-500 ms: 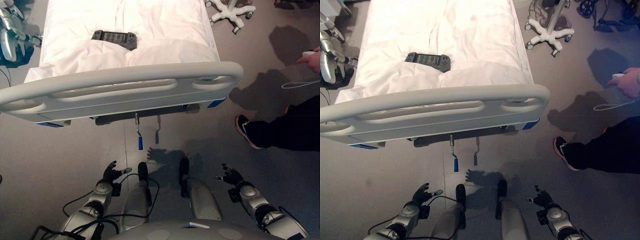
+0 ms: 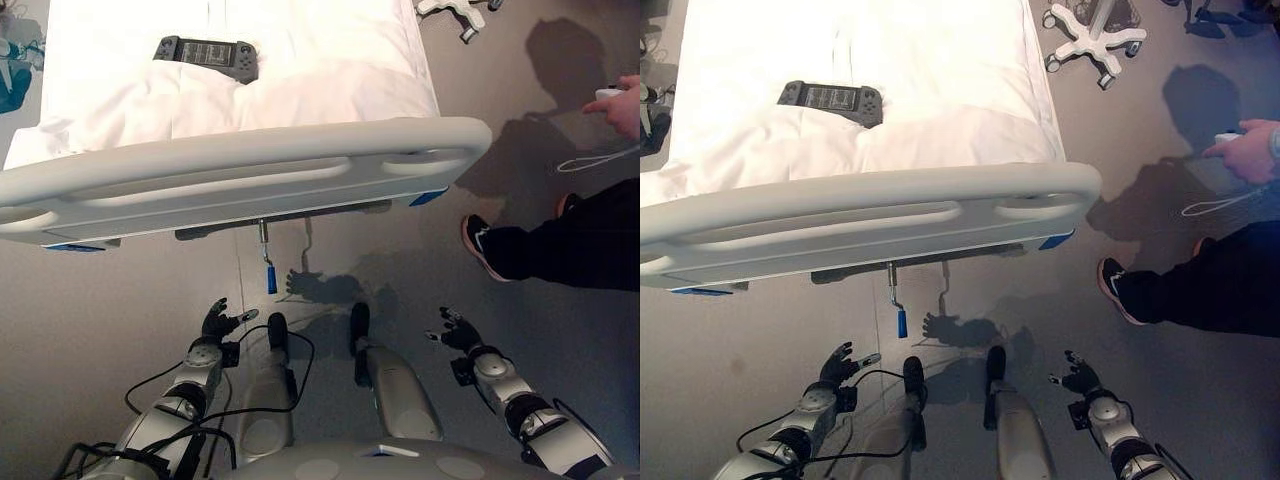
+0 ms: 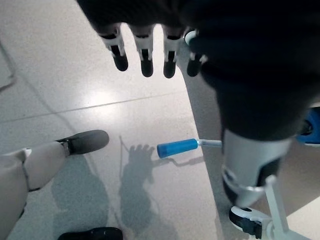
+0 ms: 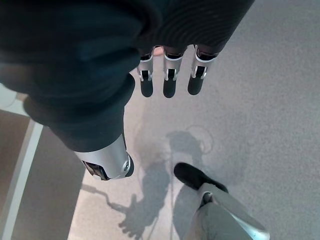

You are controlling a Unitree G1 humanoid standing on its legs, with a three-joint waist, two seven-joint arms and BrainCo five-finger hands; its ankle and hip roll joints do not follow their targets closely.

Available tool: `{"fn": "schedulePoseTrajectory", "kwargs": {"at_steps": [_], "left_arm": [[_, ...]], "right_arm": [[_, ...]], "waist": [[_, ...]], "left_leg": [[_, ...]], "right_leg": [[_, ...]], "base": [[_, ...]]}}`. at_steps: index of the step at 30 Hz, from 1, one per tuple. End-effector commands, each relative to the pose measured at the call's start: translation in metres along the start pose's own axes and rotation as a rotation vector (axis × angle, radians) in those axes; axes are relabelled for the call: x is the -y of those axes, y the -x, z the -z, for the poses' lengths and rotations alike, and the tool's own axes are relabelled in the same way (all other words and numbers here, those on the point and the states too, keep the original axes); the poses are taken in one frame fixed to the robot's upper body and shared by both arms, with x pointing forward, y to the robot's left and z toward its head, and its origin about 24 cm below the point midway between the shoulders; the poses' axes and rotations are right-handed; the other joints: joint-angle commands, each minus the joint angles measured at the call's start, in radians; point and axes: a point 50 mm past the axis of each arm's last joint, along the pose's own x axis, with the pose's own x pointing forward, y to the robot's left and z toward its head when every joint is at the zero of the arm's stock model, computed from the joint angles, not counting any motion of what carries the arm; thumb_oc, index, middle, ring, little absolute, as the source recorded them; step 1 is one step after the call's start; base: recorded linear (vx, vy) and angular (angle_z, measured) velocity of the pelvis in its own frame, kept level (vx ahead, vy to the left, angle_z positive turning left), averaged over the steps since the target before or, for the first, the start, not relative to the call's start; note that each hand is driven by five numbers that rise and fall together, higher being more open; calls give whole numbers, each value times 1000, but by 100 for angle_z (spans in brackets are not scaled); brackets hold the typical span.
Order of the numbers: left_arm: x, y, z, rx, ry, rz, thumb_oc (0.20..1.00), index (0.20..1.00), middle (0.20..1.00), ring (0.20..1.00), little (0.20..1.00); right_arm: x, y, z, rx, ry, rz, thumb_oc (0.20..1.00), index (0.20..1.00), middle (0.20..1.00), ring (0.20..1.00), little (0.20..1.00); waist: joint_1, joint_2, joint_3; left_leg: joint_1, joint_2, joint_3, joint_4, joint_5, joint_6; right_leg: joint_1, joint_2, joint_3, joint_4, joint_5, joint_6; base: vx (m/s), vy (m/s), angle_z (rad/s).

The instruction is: Raise the hospital bed

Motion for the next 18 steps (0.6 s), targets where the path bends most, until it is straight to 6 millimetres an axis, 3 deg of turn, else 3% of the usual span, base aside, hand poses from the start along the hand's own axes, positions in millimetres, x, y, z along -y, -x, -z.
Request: {"fn": "schedulePoseTrajectory", "kwargs": {"at_steps": [1, 9, 13, 15, 16, 18], "left_arm": [[-12, -1, -4, 20, 31, -52, 1000, 1000, 1000, 1000, 1000], [-9, -7, -31, 97, 37, -55, 1000, 1000, 1000, 1000, 1000], [-7, -14, -68, 189, 53, -61, 1000, 1000, 1000, 1000, 1000], [-7, -14, -68, 189, 53, -61, 1000, 1000, 1000, 1000, 1000], [-9, -16, -93, 242, 72, -71, 1000, 1000, 1000, 1000, 1000], [-13, -17, -108, 272, 99, -85, 1000, 1000, 1000, 1000, 1000]], "right_arm": [[2, 1, -3, 40, 45, -11, 1000, 1000, 1000, 1000, 1000], [6, -3, -23, 100, 63, 0, 1000, 1000, 1000, 1000, 1000], [17, -9, -53, 190, 60, 39, 1000, 1000, 1000, 1000, 1000], [17, -9, -53, 190, 60, 39, 1000, 1000, 1000, 1000, 1000], [25, -10, -75, 265, 38, 65, 1000, 1000, 1000, 1000, 1000], [28, -10, -87, 310, 24, 76, 1000, 1000, 1000, 1000, 1000]], "waist": [[-4, -49, -33], [-8, -50, -5], [-17, -57, 41], [-17, -57, 41], [-30, -60, 67], [-39, -62, 77]], "left_leg": [[-35, -23, -20, 81, 2, 5], [-100, -26, -26, 99, 10, 6], [-207, -24, -30, 174, 1, 9], [-207, -24, -30, 174, 0, 9], [-300, -20, -34, 240, -8, 11], [-355, -18, -38, 269, -10, 11]], "right_leg": [[12, -43, 23, -96, 143, 108], [-51, -48, 20, -72, 144, 109], [-137, -48, 26, -41, 150, 107], [-137, -48, 26, -41, 150, 107], [-225, -53, 30, 6, 154, 105], [-279, -51, 33, 30, 154, 104]], "base": [[0, 0, 0], [-11, 1, 0], [-74, 7, 1], [-56, 3, -1], [-146, 5, -2], [-131, 9, 4]]}}
